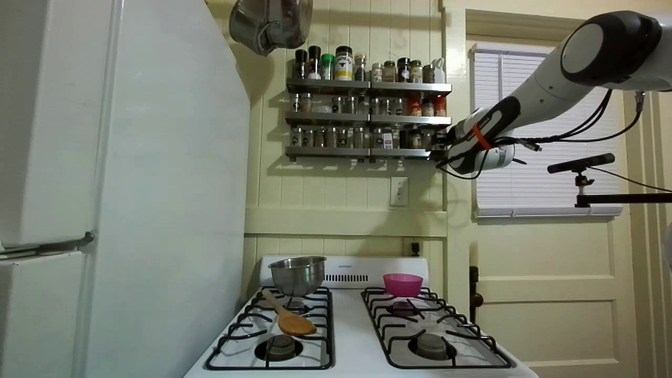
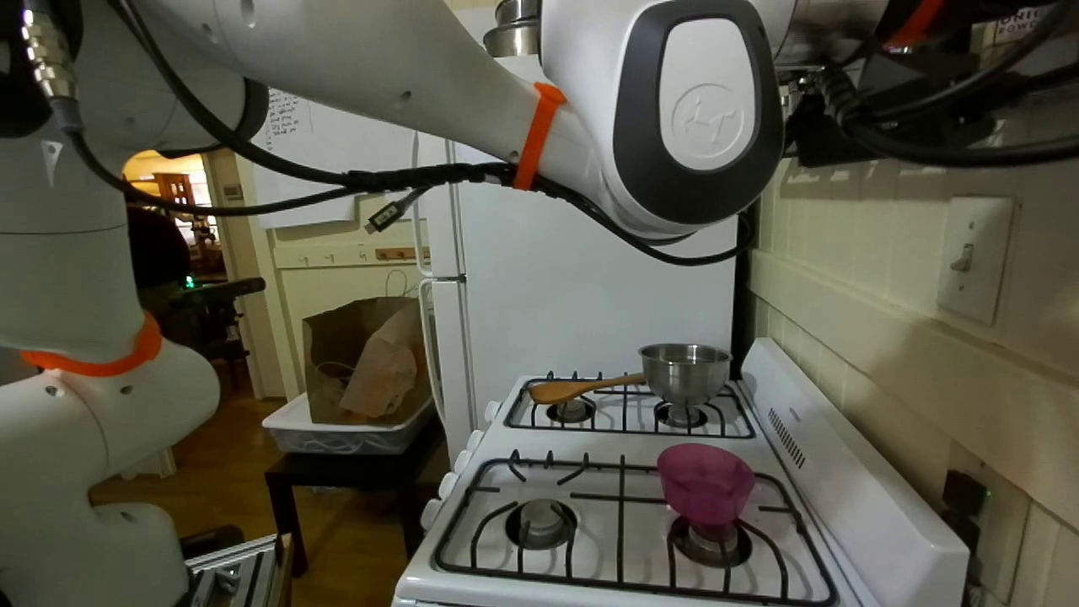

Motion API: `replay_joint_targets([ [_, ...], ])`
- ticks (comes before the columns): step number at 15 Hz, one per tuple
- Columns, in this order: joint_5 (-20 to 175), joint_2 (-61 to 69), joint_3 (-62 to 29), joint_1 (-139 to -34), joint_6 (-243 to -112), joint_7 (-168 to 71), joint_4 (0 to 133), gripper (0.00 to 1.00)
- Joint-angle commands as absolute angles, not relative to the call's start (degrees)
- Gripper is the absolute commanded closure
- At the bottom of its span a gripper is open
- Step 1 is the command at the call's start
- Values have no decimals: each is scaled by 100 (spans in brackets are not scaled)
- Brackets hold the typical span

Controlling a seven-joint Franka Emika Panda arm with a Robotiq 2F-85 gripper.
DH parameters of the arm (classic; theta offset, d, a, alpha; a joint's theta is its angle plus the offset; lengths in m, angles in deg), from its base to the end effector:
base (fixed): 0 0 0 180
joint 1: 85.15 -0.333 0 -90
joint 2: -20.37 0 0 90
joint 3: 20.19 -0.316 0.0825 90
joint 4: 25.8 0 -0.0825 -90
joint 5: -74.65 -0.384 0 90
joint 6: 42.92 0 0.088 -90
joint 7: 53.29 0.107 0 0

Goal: Take a spice bottle from the far right of the bottom shelf and place in the center of the stove

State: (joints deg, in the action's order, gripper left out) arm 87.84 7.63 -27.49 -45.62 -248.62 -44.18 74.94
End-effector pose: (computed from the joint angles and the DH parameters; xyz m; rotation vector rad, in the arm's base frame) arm 0.5485 -0.3243 0.6365 1.9225 -0.4331 1.9751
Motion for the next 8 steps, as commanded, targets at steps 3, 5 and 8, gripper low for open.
replay_joint_targets([
  [3, 8977, 549, -2862, -4430, -25030, -4259, 7302, 57],
  [5, 8986, 633, -2884, -4422, -24955, -4269, 7382, 66],
  [8, 8961, 819, -2927, -4448, -24830, -4256, 7569, 76],
])
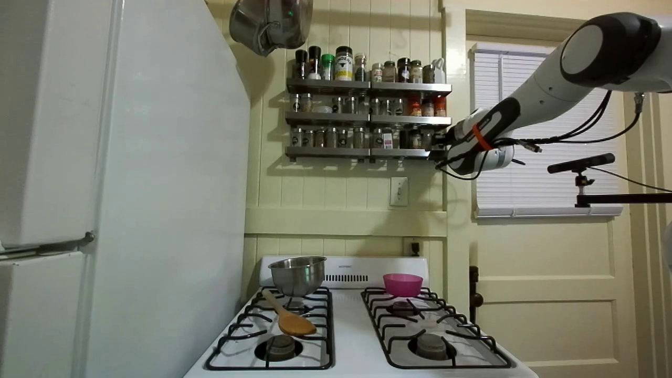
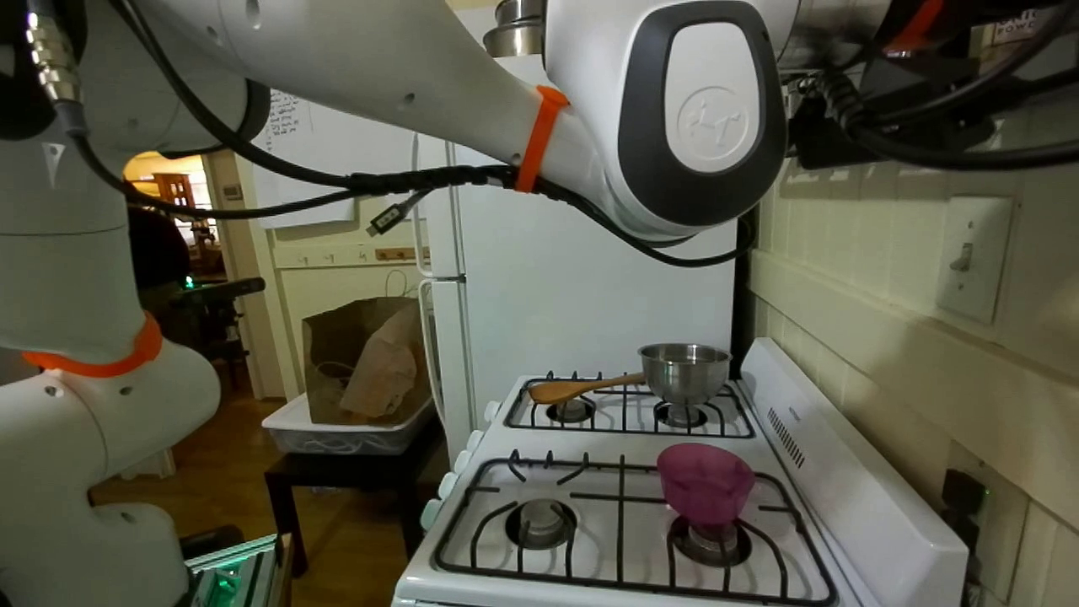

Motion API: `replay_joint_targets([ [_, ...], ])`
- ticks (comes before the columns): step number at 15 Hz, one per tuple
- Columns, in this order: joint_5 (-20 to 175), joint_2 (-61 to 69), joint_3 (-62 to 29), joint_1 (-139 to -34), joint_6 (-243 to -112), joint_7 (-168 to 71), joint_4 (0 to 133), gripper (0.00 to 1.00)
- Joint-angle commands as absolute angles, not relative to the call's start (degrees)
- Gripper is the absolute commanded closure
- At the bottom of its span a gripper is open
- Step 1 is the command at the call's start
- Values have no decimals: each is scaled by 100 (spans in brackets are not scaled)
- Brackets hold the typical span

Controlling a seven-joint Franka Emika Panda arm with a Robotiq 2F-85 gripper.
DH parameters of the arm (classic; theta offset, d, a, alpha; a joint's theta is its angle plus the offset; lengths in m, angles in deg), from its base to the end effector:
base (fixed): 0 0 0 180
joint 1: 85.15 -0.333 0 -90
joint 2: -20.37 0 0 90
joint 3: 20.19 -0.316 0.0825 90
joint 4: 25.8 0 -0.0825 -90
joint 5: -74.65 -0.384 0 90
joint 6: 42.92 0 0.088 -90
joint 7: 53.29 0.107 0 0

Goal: Take a spice bottle from the far right of the bottom shelf and place in the center of the stove

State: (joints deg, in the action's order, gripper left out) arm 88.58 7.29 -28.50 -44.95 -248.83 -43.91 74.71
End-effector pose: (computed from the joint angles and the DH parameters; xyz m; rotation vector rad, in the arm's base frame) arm 0.5513 -0.3217 0.6352 1.9270 -0.4202 1.9823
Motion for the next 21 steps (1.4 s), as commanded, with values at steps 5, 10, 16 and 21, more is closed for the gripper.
replay_joint_targets([
  [5, 8496, 1103, -2700, -4670, -24805, -4697, 7814, 76],
  [10, 8067, 1396, -1627, -5600, -24664, -4807, 8071, 76],
  [16, 7661, 1605, -1101, -6191, -24673, -4731, 8361, 76],
  [21, 6872, 1931, -967, -6327, -24689, -5848, 8660, 76],
])
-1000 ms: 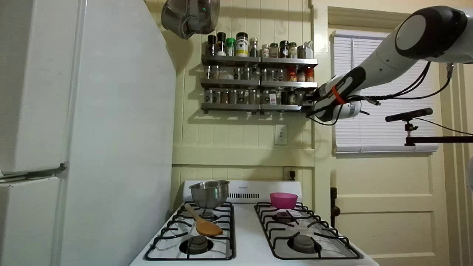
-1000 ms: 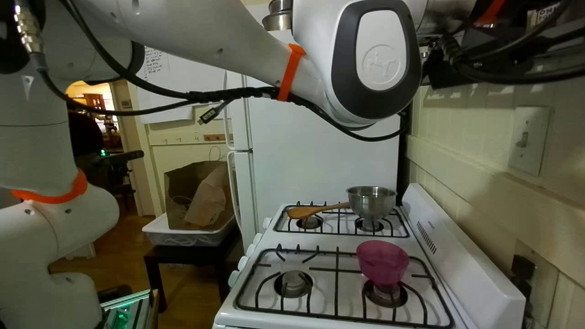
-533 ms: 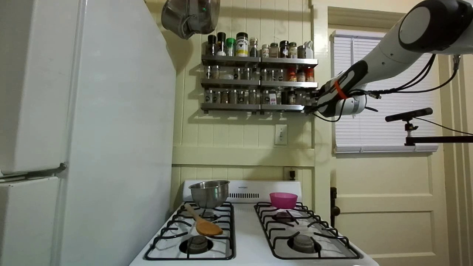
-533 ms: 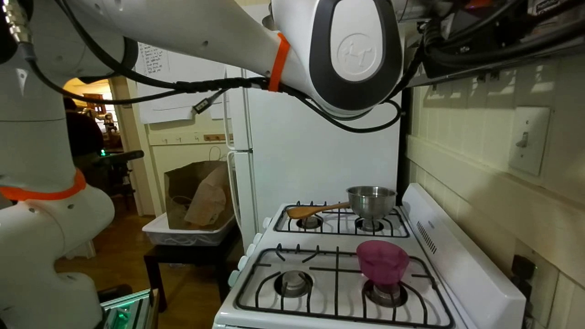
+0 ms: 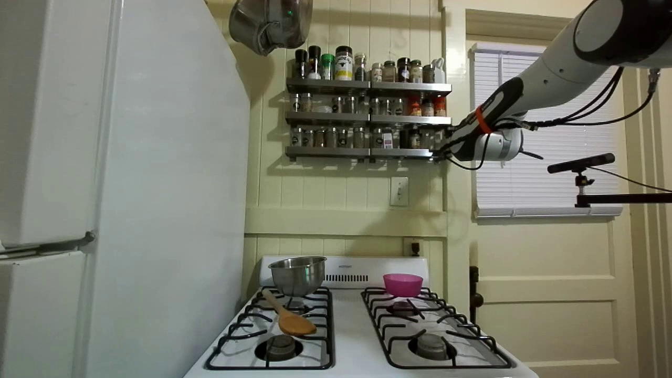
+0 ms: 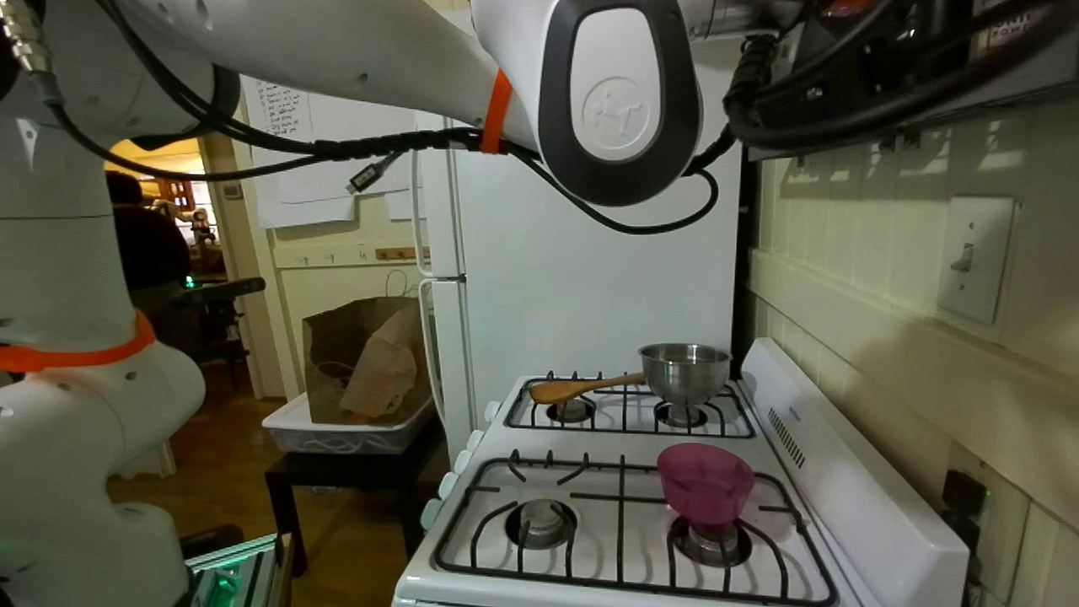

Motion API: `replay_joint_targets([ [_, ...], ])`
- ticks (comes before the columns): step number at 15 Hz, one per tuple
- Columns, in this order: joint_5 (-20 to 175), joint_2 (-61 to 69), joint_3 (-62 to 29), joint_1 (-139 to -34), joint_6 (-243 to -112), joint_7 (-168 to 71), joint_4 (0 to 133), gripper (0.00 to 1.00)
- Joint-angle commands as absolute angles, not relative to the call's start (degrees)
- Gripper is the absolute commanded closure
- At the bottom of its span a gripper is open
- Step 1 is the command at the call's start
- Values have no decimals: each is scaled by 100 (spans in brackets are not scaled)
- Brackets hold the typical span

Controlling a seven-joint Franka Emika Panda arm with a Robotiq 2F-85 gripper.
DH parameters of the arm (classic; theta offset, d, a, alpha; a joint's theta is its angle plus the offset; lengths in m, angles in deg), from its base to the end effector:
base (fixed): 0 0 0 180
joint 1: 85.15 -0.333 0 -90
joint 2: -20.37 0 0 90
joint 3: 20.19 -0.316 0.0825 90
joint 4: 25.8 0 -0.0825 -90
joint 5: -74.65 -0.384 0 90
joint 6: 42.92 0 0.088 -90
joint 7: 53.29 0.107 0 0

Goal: Take a spice bottle from the far right of the bottom shelf and place in the center of the stove

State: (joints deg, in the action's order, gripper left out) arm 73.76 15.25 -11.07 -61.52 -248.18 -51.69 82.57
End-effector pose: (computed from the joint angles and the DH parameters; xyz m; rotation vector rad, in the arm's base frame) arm 0.5056 -0.3217 0.6549 1.8616 -0.5811 1.9383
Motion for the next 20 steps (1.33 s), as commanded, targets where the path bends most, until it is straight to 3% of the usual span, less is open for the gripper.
replay_joint_targets([
  [1, 6814, 2071, -966, -6322, -24665, -6038, 8791, 76],
  [7, 8913, 3700, -1080, -6816, -24324, -4276, 9938, 76],
  [10, 9889, 4276, -628, -7894, -24266, -3465, 10261, 76],
  [15, 11153, 4687, 884, -10194, -24587, -2282, 10543, 76],
  [16, 10758, 4483, 300, -9503, -24434, -2683, 10311, 76],
  [17, 10815, 4510, 462, -9736, -24437, -2650, 10353, 51],
  [20, 10802, 4479, 383, -9599, -24437, -2667, 10336, 51],
])
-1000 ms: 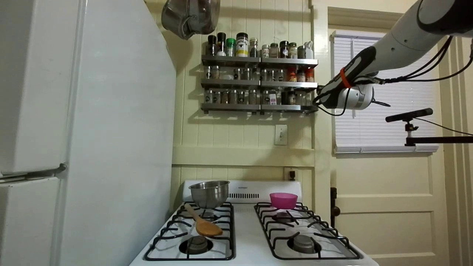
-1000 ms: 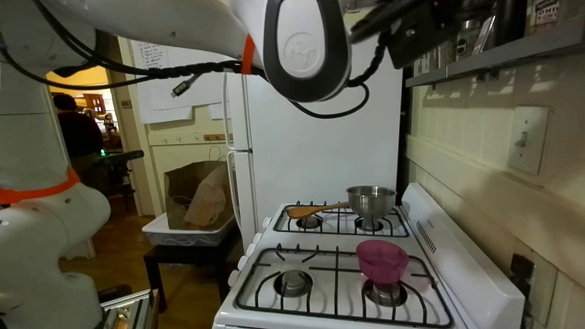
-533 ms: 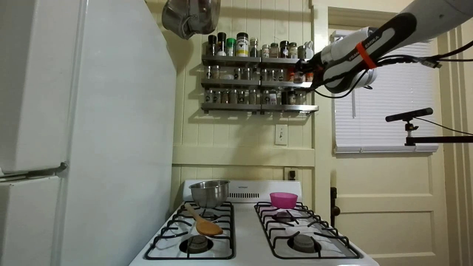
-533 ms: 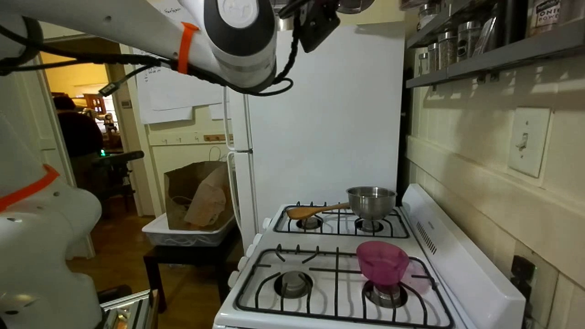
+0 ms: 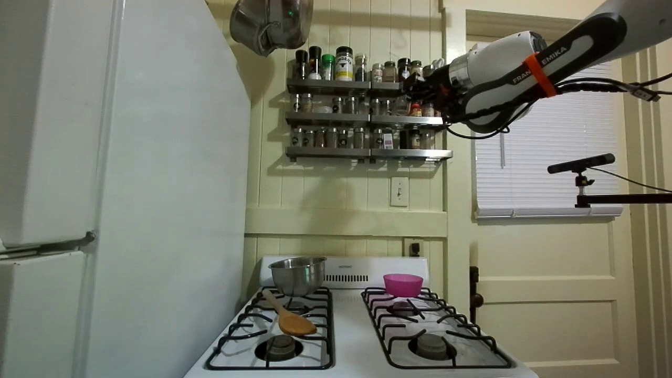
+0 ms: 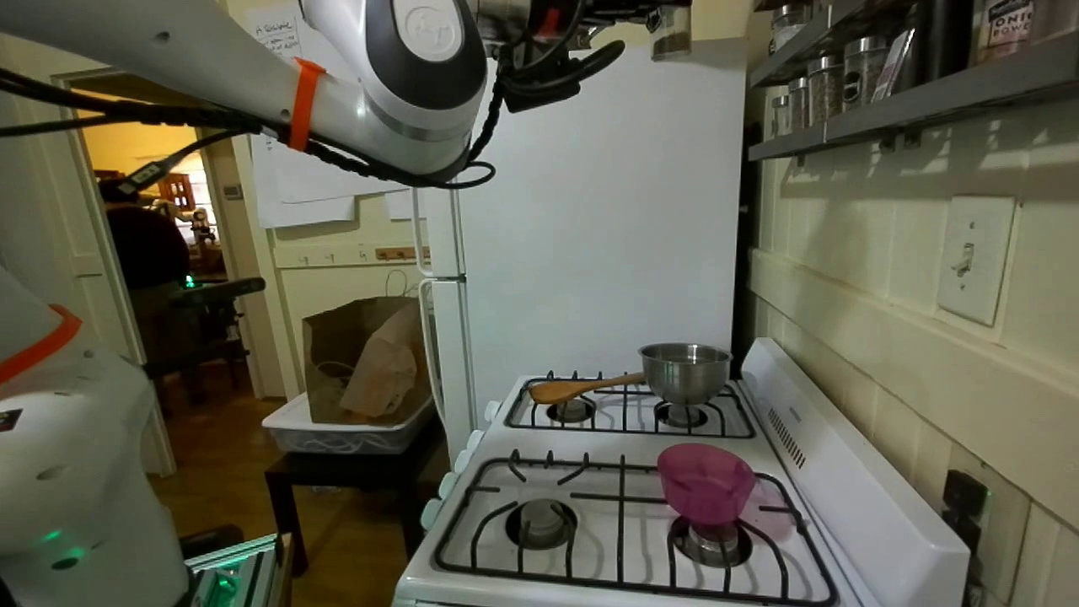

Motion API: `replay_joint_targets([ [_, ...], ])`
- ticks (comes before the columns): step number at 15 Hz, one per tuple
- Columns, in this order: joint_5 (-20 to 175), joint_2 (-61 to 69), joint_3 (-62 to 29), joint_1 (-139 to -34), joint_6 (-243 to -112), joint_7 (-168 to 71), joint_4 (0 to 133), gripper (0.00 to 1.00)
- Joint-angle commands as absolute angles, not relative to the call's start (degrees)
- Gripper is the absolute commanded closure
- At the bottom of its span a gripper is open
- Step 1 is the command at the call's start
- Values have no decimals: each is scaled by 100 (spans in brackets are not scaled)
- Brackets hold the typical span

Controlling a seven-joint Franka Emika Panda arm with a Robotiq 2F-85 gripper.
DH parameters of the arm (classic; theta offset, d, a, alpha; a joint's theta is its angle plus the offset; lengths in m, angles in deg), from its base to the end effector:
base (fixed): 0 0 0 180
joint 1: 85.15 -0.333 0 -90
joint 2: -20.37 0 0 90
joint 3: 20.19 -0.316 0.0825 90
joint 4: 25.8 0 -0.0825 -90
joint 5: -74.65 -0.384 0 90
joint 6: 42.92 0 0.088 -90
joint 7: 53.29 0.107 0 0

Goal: Take a spice bottle from the far right of the bottom shelf and place in the center of the stove

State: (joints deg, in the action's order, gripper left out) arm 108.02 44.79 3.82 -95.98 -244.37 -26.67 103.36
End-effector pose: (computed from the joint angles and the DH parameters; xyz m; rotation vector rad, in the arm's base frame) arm 0.4324 -0.0826 0.7091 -2.1163 0.0804 -2.2467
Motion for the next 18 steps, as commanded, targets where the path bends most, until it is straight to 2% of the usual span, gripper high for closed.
replay_joint_targets([
  [1, 10801, 4481, 370, -9579, -24437, -2667, 10333, 76],
  [9, 11024, 4065, 981, -10984, -25763, -2031, 12006, 76],
  [16, 11184, 2841, 1399, -10971, -27955, -2533, 12753, 76],
  [18, 11066, 2532, 1510, -10969, -28228, -2271, 12903, 76],
])
